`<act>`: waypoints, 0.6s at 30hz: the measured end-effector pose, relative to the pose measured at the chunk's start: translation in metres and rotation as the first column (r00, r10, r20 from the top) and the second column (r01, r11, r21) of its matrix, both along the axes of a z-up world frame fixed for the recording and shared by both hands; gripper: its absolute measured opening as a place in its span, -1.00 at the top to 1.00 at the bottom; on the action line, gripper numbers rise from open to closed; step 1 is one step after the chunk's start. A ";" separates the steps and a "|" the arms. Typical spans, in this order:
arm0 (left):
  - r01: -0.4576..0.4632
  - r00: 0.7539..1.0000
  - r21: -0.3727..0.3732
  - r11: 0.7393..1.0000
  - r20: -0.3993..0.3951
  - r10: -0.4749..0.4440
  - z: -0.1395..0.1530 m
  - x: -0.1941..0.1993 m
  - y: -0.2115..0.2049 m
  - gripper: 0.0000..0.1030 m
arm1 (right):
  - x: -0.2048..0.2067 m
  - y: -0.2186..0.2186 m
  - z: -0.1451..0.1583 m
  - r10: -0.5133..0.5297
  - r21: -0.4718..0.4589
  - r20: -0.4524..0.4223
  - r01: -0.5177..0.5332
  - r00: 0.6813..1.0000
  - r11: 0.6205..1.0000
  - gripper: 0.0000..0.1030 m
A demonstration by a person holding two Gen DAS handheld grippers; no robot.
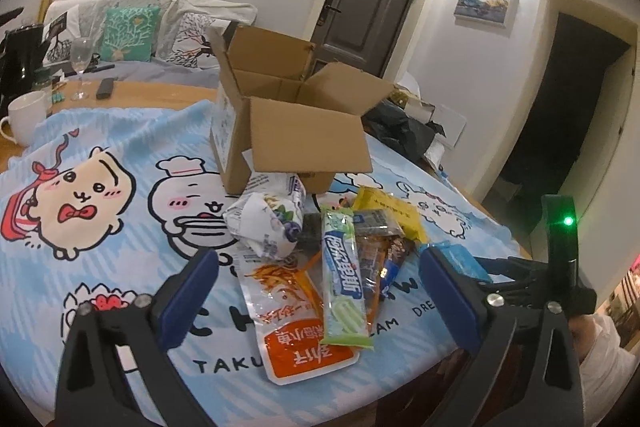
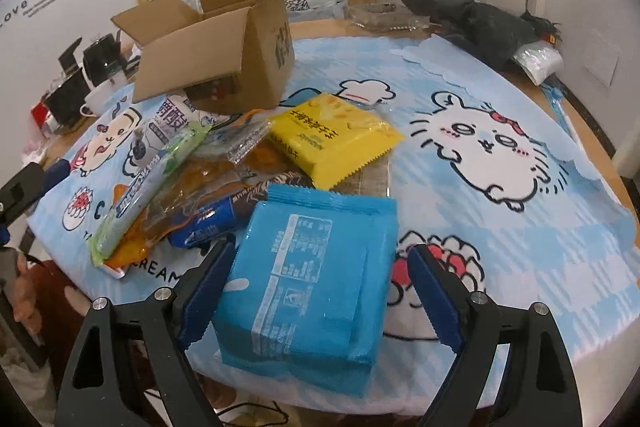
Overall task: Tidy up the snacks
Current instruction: 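Grasp the blue biscuit pack with the right tool while the left tool approaches the green bar, then grasp the green-and-white bar with the left tool while the right tool lifts the blue pack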
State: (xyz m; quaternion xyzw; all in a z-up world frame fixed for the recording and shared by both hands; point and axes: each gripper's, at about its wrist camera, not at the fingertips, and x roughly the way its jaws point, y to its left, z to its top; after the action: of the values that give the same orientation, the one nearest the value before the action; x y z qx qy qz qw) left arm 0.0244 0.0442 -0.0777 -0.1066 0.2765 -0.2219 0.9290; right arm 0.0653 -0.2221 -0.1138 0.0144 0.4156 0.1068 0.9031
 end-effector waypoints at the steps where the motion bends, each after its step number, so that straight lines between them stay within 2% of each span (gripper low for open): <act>1: 0.005 1.000 0.006 1.000 0.000 -0.005 0.000 0.000 -0.002 -0.89 | -0.002 -0.001 0.000 -0.004 0.004 -0.003 0.004 1.000 1.000 -0.66; 5: 0.021 1.000 0.032 0.999 -0.007 -0.021 -0.002 0.003 -0.009 -0.77 | -0.015 -0.006 -0.001 -0.046 0.015 0.016 0.046 0.999 0.999 -0.65; 7: 0.031 0.999 0.049 0.998 -0.016 -0.030 -0.003 0.004 -0.015 -0.61 | -0.018 -0.009 0.001 -0.045 0.005 0.038 0.045 0.998 0.999 -0.50; 8: 0.035 0.999 0.056 0.998 -0.022 -0.034 -0.004 0.005 -0.018 -0.58 | -0.018 -0.011 0.002 -0.041 0.003 0.042 0.041 0.998 0.999 -0.32; 9: 0.042 0.999 0.065 0.997 -0.027 -0.040 -0.005 0.007 -0.022 -0.52 | -0.017 -0.012 0.001 -0.034 0.009 0.043 0.034 0.998 0.999 -0.25; 11: 0.064 0.998 0.084 0.994 -0.035 -0.061 -0.007 0.009 -0.031 -0.40 | -0.014 -0.013 -0.002 -0.023 0.023 0.042 0.022 0.999 1.000 -0.25; 14: 0.088 0.996 0.145 0.986 -0.045 -0.083 -0.012 0.013 -0.050 -0.04 | -0.010 -0.013 -0.008 -0.022 0.031 0.034 0.021 0.999 0.999 -0.27; 16: 0.079 0.996 0.178 0.981 -0.055 -0.070 -0.016 0.015 -0.058 0.31 | -0.010 -0.014 -0.011 -0.017 0.036 0.038 0.016 0.999 0.999 -0.27; 18: 0.058 0.997 0.202 0.978 -0.064 -0.046 -0.020 0.018 -0.059 0.44 | -0.010 -0.016 -0.011 -0.009 0.050 0.043 0.007 0.999 0.999 -0.28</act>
State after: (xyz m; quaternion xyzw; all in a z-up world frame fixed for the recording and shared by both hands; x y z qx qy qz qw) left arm 0.0421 -0.0151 -0.0978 -0.0102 0.3278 -0.2132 0.9203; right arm 0.0549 -0.2381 -0.1250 0.0366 0.3932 0.1138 0.9117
